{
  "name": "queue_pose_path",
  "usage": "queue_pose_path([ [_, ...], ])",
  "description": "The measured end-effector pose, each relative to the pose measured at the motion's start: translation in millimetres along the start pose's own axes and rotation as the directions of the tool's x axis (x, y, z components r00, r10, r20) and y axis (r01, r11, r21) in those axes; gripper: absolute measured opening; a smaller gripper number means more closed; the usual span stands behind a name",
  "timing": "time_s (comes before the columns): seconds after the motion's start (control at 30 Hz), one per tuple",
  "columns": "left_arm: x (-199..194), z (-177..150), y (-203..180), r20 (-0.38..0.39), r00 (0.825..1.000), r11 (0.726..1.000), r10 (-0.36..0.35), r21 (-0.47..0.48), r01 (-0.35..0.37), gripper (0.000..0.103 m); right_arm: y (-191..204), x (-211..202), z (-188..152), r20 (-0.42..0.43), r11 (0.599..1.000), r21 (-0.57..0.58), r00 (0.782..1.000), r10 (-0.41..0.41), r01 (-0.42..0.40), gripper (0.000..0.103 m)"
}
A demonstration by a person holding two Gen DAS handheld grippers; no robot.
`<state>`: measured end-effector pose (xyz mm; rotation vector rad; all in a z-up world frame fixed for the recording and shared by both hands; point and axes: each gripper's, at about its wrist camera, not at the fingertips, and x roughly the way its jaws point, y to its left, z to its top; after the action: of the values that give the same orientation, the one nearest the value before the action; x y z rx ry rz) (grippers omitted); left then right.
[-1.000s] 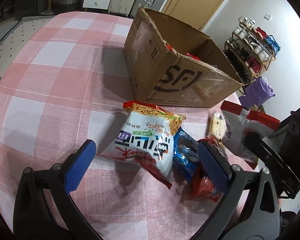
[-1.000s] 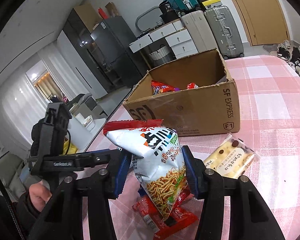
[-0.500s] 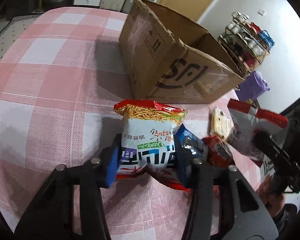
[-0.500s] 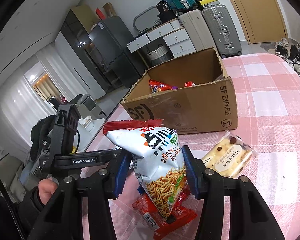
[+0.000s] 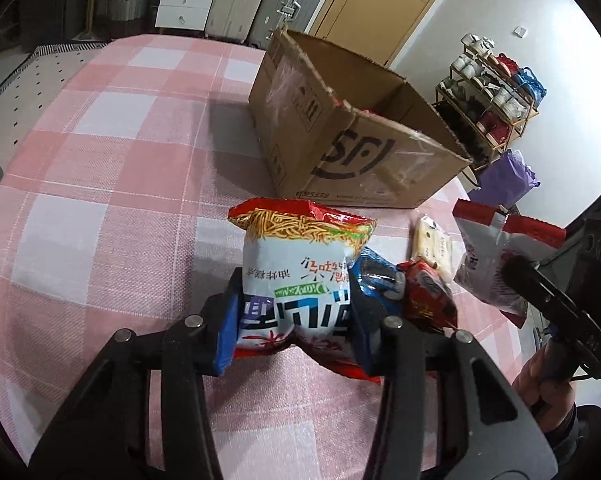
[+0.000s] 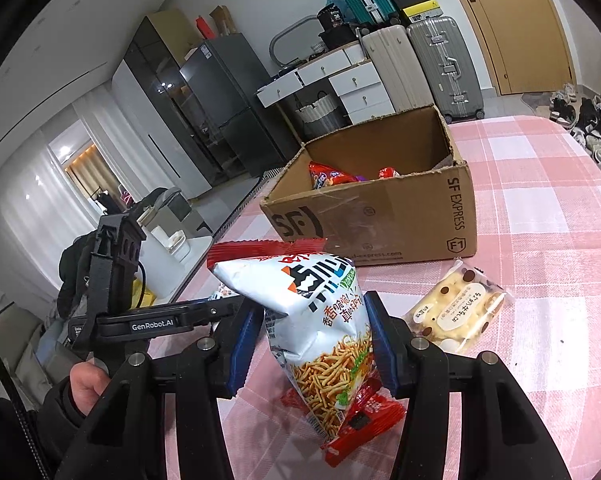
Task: Organize snacks
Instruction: 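Carry both bags over the box and open both grippers to drop them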
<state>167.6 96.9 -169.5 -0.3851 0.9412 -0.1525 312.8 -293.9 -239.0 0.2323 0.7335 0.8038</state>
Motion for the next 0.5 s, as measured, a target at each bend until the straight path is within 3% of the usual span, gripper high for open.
queue_pose_path([
  [0.5, -62, 10, -30, 0.092, 0.996, 0.997, -0.009, 0.071, 0.003, 0.043, 29, -32, 18, 0.070, 0.997, -0.074, 0.998, -0.003, 0.008, 0.052],
])
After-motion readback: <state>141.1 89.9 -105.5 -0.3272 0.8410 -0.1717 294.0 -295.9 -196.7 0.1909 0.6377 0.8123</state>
